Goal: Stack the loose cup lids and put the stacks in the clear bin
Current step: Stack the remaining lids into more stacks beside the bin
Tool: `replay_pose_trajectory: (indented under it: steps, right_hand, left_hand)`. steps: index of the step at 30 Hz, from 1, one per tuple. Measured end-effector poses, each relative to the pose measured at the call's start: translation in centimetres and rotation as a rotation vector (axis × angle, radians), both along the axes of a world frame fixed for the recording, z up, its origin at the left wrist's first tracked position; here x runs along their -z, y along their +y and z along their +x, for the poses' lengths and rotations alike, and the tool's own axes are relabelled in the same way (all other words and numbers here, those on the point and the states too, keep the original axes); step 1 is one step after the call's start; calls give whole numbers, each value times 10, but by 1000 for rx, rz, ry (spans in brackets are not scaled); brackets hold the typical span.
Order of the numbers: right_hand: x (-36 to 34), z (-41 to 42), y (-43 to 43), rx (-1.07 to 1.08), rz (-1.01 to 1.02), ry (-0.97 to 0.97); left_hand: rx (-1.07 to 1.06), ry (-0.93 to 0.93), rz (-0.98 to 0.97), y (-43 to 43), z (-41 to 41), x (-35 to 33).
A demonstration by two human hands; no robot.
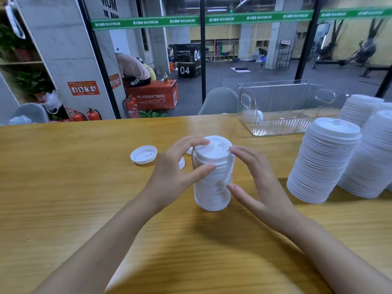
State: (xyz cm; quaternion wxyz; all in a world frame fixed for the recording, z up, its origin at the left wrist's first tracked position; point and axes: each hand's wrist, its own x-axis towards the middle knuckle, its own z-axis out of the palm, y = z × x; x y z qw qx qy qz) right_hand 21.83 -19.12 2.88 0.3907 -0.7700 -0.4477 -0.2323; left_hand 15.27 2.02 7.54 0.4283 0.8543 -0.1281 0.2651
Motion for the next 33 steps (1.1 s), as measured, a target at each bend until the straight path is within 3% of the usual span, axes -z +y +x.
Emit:
replay_pose_trajectory:
  steps: [5,12,15,22,33]
  right_hand:
    - [-1,0,-1,-7,30,13]
    - [0,0,1,-1,25,13]
    - [1,0,1,0,28,18]
    - [1,-1,0,-7,44,63]
    - [-1,0,0,-17,43,57]
  left_hand:
    - [-85,21,-66,23,5,-4]
    - [-354,155,66,82,29,49]
    - [-389,180,206,92,37,76]
    - [-470,203,335,91,56,75]
    - [-465,238,251,94,65,79]
